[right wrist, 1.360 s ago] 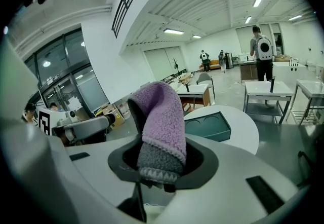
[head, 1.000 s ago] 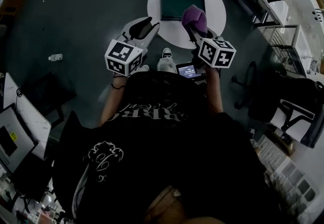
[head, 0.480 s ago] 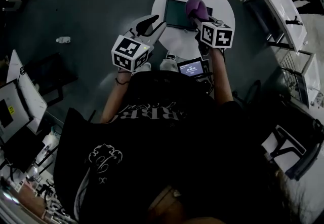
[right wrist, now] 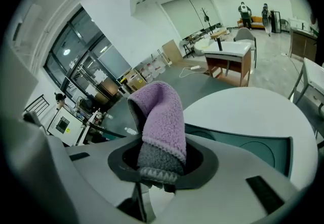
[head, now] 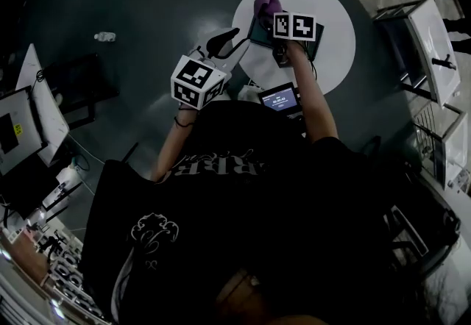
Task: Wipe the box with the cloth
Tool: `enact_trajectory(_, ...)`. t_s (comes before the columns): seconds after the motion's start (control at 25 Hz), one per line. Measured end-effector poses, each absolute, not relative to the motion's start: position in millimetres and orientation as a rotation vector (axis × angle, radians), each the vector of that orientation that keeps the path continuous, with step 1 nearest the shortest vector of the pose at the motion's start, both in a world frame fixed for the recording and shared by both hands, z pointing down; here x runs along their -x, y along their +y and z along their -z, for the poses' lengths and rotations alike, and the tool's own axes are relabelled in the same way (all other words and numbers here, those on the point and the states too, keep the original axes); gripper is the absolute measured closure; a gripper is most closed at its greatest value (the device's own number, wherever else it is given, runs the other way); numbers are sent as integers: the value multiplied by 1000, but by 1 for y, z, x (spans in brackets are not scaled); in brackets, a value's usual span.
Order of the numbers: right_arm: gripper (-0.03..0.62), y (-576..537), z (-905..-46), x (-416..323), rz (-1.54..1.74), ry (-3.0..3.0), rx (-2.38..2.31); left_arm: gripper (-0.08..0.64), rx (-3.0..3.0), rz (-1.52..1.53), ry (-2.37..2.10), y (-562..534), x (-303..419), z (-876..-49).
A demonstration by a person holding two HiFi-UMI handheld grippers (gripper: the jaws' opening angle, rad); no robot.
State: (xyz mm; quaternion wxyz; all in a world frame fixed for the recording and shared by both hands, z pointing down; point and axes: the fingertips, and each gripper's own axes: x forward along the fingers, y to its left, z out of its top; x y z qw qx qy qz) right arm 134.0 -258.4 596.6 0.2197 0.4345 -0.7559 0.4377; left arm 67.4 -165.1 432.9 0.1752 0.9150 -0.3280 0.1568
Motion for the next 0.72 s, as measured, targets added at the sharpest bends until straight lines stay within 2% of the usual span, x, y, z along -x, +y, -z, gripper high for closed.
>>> enact_trajectory(0.28,476,-255,-639,-133,-1201,-1920,-1215,430,-2594,-463,-917,-169,-33,-434)
enact_trajectory(0.72,476,-224,-638,-215,-1180,-1722,-1430,430,-2699,-457,-665,-187,-41,-433)
